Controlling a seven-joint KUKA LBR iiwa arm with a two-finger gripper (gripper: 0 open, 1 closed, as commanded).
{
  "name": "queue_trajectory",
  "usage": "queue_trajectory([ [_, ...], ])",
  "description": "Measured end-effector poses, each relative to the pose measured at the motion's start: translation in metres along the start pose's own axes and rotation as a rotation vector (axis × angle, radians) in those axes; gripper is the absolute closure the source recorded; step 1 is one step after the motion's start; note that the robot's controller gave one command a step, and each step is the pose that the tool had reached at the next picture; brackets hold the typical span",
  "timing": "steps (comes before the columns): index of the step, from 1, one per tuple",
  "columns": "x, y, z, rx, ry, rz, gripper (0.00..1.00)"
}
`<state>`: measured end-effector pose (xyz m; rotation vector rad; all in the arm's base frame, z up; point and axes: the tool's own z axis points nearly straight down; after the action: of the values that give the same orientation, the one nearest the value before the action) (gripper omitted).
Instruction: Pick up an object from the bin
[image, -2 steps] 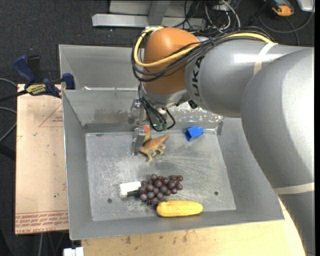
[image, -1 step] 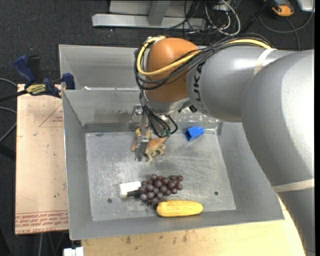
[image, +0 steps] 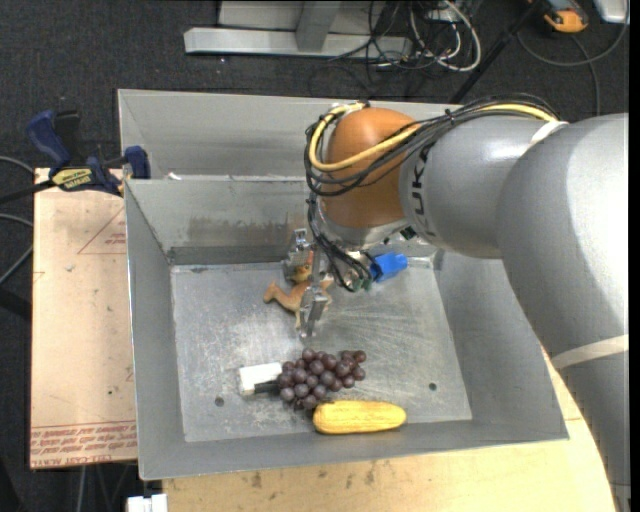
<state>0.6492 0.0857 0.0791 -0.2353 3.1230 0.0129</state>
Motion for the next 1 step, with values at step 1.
queue_trajectory([
  [1,-0.0045,0.0218,0.0046,0.006,0.001,-0.090,1.00],
])
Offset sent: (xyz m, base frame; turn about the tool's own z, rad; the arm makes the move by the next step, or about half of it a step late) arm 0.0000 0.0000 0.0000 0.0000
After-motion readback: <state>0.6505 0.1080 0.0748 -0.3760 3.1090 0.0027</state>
